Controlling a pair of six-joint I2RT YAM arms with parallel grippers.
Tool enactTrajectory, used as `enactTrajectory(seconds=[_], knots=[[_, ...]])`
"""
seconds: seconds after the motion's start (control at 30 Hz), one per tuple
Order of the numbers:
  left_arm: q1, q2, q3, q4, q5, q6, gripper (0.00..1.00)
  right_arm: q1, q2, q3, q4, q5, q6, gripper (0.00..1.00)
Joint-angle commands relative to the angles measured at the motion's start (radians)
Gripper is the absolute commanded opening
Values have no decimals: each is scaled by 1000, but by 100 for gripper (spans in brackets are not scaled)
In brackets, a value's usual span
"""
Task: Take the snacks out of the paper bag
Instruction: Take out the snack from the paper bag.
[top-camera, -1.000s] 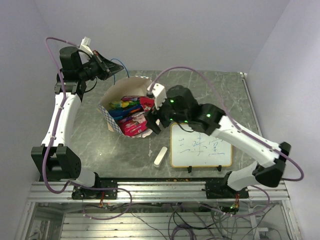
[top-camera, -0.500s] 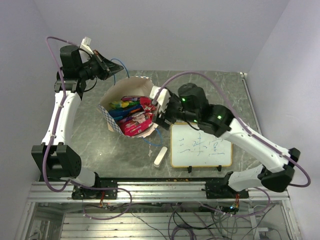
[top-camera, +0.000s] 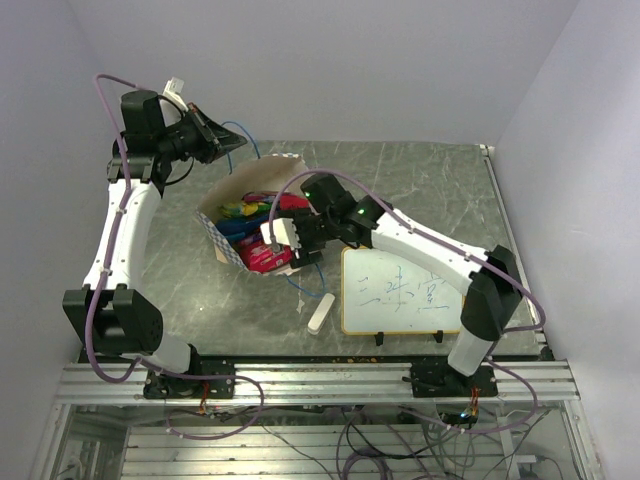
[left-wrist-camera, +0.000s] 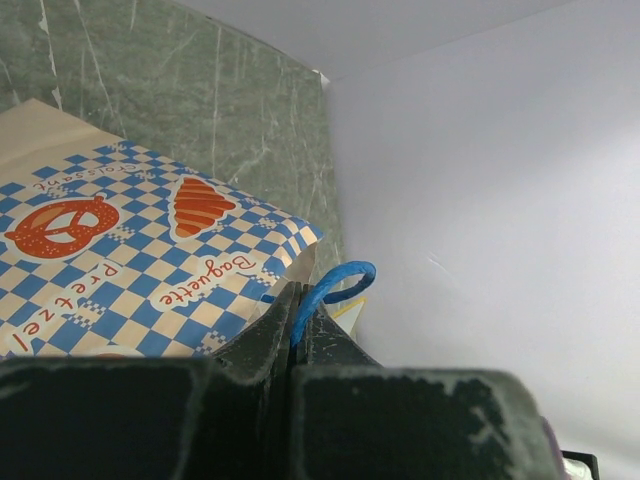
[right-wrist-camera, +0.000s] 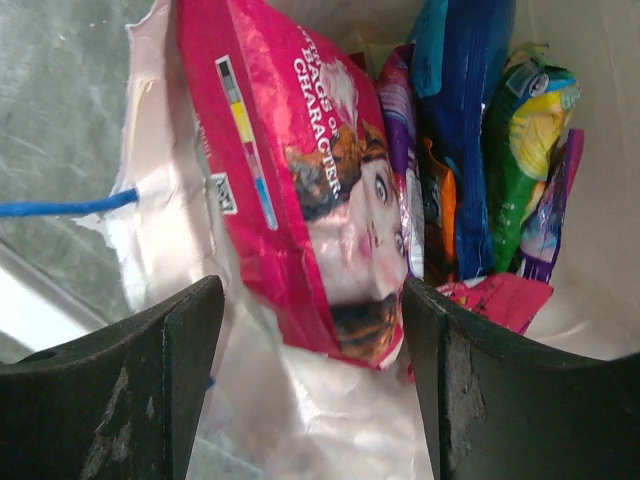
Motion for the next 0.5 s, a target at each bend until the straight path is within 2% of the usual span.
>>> enactTrajectory(seconds=[0.0,0.2,0.3,0.47], knots=[[-3,-22,-23,7,7,-43,7,22,54,47,27,-17,-74,72],[0,-32,-15,-43,-3,-14,7,35,120,78,38,4,-103,63],[1,-38,-8,-46,-3,-13,7,34,123,87,45,-15,-101,51],[6,-39,-11,-70,-7,4,7,34,107,90,49,-25,-85,22]])
